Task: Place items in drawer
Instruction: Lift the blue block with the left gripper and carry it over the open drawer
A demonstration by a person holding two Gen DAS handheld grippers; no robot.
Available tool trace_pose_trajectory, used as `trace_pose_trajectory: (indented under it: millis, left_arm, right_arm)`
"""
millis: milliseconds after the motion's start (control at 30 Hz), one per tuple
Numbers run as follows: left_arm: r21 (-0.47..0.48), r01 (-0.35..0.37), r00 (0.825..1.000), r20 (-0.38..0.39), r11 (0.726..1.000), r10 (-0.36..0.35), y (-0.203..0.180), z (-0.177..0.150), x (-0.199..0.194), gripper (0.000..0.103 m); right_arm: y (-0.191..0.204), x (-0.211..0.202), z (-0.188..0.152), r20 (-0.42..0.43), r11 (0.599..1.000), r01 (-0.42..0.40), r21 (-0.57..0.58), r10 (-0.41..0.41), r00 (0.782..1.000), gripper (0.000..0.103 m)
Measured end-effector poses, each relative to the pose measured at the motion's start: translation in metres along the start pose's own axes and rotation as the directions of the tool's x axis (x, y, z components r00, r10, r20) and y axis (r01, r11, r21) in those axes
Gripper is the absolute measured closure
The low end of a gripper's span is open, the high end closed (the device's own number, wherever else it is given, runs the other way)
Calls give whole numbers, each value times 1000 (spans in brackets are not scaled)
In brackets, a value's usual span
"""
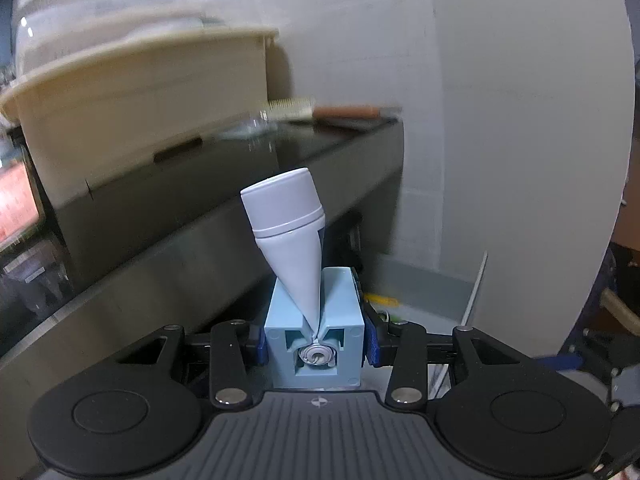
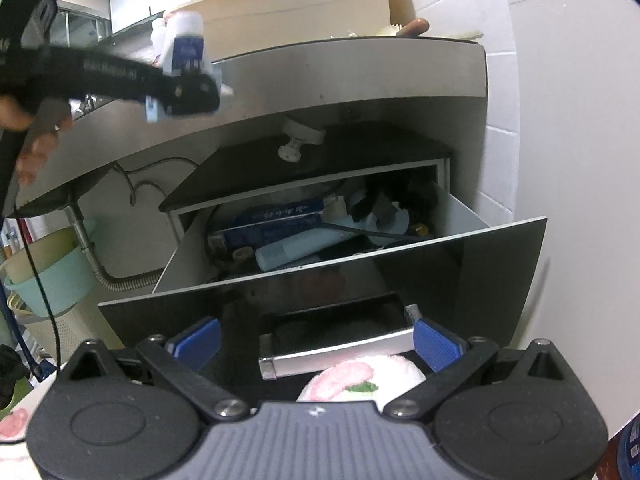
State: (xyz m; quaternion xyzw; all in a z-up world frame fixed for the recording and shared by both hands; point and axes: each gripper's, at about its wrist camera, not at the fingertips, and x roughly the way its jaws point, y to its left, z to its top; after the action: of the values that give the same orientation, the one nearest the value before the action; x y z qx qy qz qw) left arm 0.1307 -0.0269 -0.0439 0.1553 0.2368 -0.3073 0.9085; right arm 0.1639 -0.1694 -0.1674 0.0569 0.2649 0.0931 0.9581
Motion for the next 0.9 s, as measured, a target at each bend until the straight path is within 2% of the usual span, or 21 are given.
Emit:
trace_pose_trajectory:
  millis: [200, 333, 633, 900]
  left_arm:
    - [-55, 42, 995, -93, 998, -47, 2, -16, 32, 62]
    - [-50, 49, 987, -149, 998, -56, 0, -27, 63, 62]
    - [-7, 66, 947, -315, 998, -64, -5, -38, 145, 62]
    - [42, 153, 939, -317, 987, -132, -31, -24, 200, 62]
  right_arm:
    - [4, 1, 0, -9, 1000, -7, -20, 6, 1000, 0]
    - [4, 3, 0, -19, 1000, -12, -21, 12, 1000, 0]
    - [-2, 5, 0, -24, 1000, -18, 16, 19, 1000, 0]
    - [-8, 4, 0, -15, 998, -26, 53, 26, 1000, 0]
